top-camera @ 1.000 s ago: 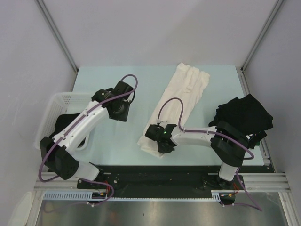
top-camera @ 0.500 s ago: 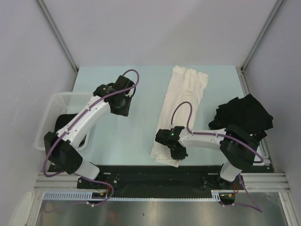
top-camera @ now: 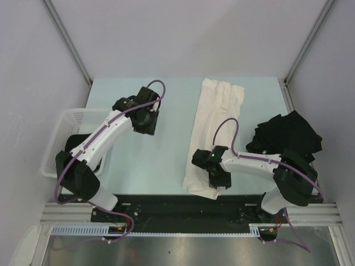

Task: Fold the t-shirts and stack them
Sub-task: Rotate the tshirt 75 degrees

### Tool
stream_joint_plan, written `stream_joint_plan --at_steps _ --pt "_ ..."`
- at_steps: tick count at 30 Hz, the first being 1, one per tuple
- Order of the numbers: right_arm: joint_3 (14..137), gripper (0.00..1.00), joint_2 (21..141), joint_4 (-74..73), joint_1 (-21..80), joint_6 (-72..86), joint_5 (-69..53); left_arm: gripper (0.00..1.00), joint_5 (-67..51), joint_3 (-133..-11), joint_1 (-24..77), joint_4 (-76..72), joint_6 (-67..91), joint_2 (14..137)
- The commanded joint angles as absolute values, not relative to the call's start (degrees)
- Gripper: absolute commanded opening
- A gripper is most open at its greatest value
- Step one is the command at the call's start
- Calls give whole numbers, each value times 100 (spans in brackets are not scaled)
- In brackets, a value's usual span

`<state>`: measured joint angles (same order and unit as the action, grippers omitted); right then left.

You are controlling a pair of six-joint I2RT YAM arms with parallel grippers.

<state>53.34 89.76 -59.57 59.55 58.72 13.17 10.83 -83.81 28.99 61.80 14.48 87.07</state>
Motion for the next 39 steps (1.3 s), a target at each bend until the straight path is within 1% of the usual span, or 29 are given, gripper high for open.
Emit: stream_joint_plan --at_steps 1,5,8,11,14,20,24,27,35,39 --pt "5370 50 8386 -6337 5635 5907 1617 44 581 -8613 2848 5775 1511 8920" --pt "5475 54 8051 -6460 5318 5722 1705 44 168 -8701 2848 5528 1608 9193" --pt "5502 56 7928 -6512 5247 5625 1714 43 -86 -8623 2856 5389 1705 9281" --pt "5581 56 7858 -6627 5230 5669 1802 44 -351 -8254 2848 5047 1731 9229" --pt "5660 57 7735 -6618 5186 5687 1714 44 -588 -8253 2865 5106 1766 9378" --pt "5660 60 7638 -6680 5308 5818 1696 45 -580 -8095 2918 5106 1802 9150" --pt "5634 67 7725 -6636 5537 5959 1846 45 -519 -7919 2918 5177 1767 8965" --pt "5573 69 7857 -6347 5634 6003 1820 45 -422 -7893 2918 5282 1723 8851" --pt "5344 70 8367 -5810 5678 5871 1714 45 -308 -7963 2927 5537 1688 8631" --pt "5054 69 8376 -5494 5704 5932 1626 45 -238 -8016 2918 5634 1679 8578"
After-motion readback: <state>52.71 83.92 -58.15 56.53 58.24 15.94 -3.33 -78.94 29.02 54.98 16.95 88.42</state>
